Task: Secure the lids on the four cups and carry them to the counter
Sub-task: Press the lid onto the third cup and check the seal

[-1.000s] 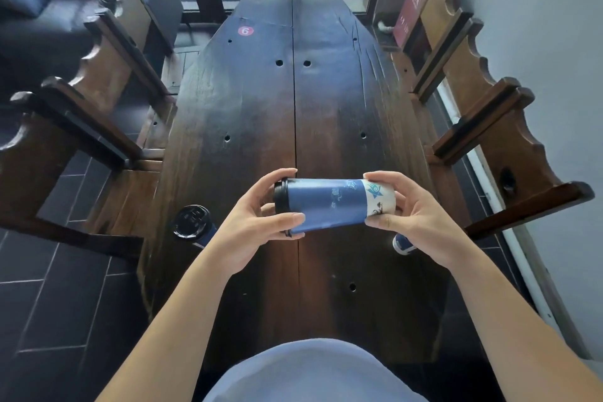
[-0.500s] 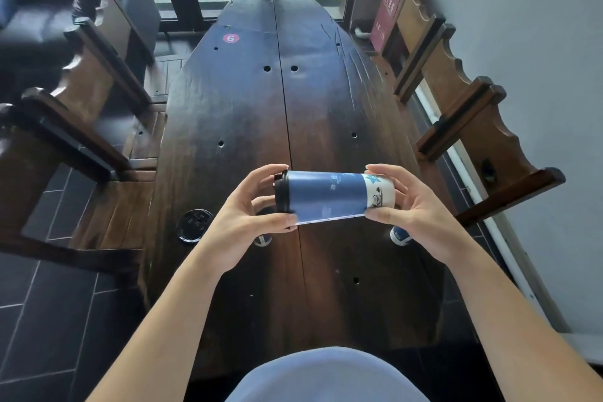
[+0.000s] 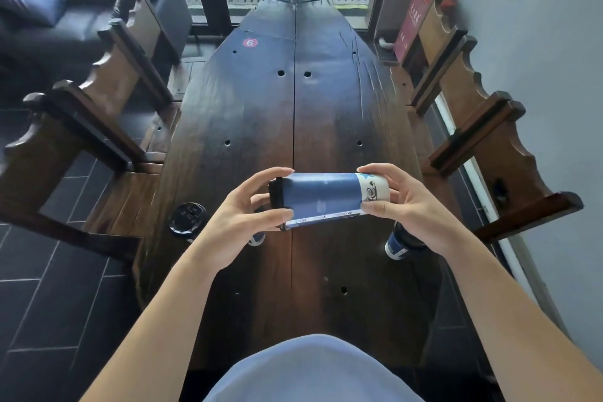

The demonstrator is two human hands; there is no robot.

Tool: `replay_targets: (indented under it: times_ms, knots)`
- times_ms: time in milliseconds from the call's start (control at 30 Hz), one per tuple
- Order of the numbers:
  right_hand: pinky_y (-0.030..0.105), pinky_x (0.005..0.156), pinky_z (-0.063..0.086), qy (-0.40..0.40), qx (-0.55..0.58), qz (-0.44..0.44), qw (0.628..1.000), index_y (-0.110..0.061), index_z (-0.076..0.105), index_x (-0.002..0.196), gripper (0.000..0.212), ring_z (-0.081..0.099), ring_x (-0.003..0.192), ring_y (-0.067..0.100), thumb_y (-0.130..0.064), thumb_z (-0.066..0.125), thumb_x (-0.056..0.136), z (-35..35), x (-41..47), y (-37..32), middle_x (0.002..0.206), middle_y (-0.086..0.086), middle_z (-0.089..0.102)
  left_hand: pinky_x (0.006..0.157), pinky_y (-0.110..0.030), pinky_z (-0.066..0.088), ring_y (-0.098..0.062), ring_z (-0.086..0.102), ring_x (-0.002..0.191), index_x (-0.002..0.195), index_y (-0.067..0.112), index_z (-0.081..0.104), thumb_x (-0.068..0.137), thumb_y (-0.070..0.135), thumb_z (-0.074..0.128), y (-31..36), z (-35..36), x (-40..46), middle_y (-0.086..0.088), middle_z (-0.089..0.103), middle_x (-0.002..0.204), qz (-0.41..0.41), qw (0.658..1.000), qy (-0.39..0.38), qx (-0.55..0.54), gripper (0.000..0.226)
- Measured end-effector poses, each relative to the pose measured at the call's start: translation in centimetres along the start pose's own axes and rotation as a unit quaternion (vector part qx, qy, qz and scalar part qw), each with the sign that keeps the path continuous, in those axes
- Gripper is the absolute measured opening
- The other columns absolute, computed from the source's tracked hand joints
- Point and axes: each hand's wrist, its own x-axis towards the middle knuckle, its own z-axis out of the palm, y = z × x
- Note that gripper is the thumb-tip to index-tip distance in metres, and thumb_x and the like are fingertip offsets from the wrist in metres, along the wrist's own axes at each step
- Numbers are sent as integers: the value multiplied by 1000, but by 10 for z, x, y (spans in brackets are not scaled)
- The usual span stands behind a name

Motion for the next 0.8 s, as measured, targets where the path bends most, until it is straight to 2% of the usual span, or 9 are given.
replay_targets:
  times_ms: [133,300,433,633,700,800]
  knots:
    - [31,84,61,-12,11,21,1000,-27,61,132,52,71,109,20,-28,78,83,-7,3,0,120,9,62,96,-44,62,-23,67,125,153,31,55,75,24,98,1,4,4,4,64,145,14,1000,-6,-2,89]
    - [40,91,62,-37,21,58,997,-24,59,133,48,71,113,29,-27,77,88,-12,3,4,122,16,61,94,-47,63,-22,69,121,150,29,58,74,24,98,5,8,11,3,68,138,15,1000,-1,-1,86]
    - [35,85,63,-80,-45,101,991,-28,62,127,47,76,103,22,-18,84,87,-17,4,12,114,9,74,90,-41,63,-26,69,119,145,31,63,76,17,92,10,11,17,-5,71,133,19,1000,8,-11,76]
    - [15,76,56,-82,-97,111,986,-39,60,123,47,74,102,7,-41,85,83,-8,2,15,110,-14,77,85,-41,65,-20,73,114,137,35,68,80,24,88,25,20,29,2,72,133,27,999,34,-19,62]
    - [17,78,57,-83,-104,109,985,-39,61,122,49,73,104,4,-49,84,80,1,1,17,111,-17,76,83,-44,65,-21,75,110,135,34,70,81,28,86,29,26,34,4,73,129,20,998,50,-33,57]
    - [31,91,59,-79,-102,113,985,-36,61,126,50,72,107,4,-47,83,83,18,0,27,116,-16,75,82,-50,66,-25,76,109,135,33,69,83,33,84,30,32,43,1,75,120,-2,996,80,-50,54]
